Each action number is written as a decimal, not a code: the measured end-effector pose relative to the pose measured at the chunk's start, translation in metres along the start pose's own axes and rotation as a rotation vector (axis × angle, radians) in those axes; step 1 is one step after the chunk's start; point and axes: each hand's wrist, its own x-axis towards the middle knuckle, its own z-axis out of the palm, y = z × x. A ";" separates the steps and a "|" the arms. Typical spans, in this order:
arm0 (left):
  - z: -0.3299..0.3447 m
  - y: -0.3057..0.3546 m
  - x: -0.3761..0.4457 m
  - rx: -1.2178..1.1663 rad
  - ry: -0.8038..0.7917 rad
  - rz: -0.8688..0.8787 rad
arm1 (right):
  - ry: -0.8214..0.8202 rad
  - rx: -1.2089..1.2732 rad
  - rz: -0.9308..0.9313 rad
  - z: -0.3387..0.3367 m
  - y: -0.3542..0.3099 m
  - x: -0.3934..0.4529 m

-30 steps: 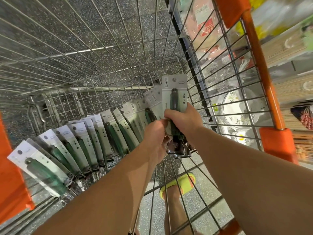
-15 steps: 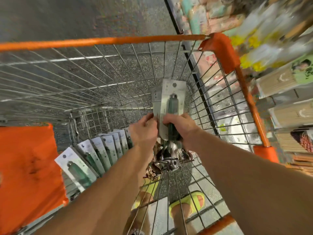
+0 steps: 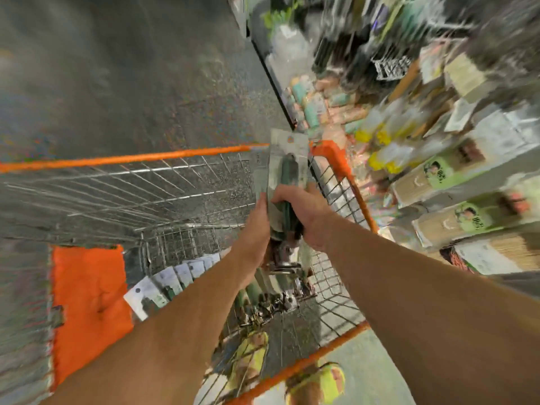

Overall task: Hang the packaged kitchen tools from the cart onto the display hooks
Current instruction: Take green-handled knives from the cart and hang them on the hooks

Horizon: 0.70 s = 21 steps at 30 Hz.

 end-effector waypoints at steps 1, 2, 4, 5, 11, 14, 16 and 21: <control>0.005 0.008 -0.005 -0.008 -0.019 0.036 | 0.009 0.008 -0.015 -0.003 -0.009 -0.007; 0.012 0.016 -0.011 -0.005 -0.028 0.072 | 0.005 0.024 -0.025 -0.007 -0.018 -0.016; 0.025 0.031 -0.022 -0.010 -0.019 0.139 | -0.005 0.046 -0.048 -0.017 -0.040 -0.043; 0.032 0.039 -0.026 -0.016 -0.034 0.162 | -0.009 0.069 -0.088 -0.023 -0.050 -0.057; 0.082 0.095 -0.050 -0.121 -0.107 0.090 | 0.122 0.129 -0.334 -0.080 -0.090 -0.128; 0.115 0.122 -0.045 -0.105 -0.088 0.139 | 0.216 0.112 -0.446 -0.104 -0.113 -0.157; 0.145 0.147 -0.052 -0.102 -0.082 0.202 | 0.280 0.104 -0.588 -0.125 -0.132 -0.181; 0.224 0.210 -0.115 -0.059 -0.191 0.429 | 0.471 0.006 -0.782 -0.196 -0.169 -0.246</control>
